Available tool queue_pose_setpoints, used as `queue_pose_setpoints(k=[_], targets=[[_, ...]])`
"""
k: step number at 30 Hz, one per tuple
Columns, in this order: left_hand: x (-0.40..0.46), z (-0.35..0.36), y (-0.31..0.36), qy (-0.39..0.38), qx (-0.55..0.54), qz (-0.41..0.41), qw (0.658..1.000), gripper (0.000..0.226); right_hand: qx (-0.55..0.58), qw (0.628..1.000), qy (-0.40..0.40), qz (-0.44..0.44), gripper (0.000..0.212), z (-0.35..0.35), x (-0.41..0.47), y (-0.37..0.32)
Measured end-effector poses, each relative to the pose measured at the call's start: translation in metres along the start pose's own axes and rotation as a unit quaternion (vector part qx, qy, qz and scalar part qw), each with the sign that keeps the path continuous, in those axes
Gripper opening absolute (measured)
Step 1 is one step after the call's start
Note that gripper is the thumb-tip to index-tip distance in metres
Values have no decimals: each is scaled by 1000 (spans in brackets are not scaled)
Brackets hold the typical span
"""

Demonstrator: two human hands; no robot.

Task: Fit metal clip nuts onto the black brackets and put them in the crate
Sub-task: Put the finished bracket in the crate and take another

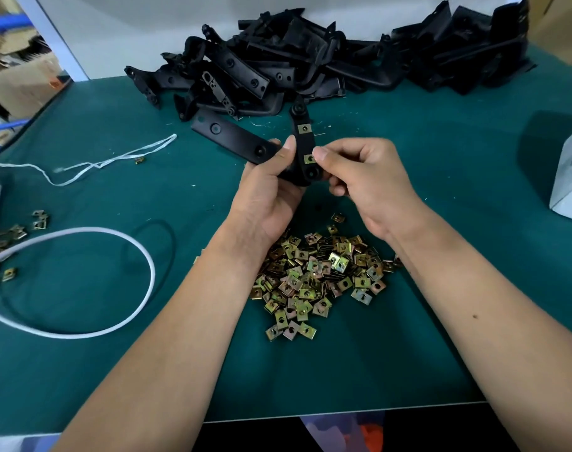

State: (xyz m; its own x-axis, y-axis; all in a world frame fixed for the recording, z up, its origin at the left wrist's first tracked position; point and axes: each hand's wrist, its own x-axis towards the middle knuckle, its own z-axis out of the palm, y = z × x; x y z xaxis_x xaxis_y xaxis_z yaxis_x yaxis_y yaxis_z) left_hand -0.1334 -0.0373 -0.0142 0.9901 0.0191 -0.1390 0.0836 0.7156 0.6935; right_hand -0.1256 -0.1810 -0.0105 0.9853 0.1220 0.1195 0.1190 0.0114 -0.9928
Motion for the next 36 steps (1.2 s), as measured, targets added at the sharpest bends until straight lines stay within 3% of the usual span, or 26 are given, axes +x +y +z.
queue_pose_setpoints(k=[10,15,18,24,28,36], targets=[[-4,-3,7,7,20,-46,999,9,-50,997,-60,-17,22,-3,2,8],[-4,4,6,62,100,17,993,29,-82,997,1,9,20,10,-4,2],[-6,24,-7,57,155,62,984,27,-53,996,67,4,36,8,-13,-10],[-36,122,-62,-74,211,121,967,52,-1,970,238,-58,18,-76,-46,-42],[-67,204,-123,-192,289,125,930,43,13,934,348,-80,11,-171,-86,-63],[-161,326,-270,-368,374,-6,852,38,-33,837,540,-82,18,-359,-245,-67]])
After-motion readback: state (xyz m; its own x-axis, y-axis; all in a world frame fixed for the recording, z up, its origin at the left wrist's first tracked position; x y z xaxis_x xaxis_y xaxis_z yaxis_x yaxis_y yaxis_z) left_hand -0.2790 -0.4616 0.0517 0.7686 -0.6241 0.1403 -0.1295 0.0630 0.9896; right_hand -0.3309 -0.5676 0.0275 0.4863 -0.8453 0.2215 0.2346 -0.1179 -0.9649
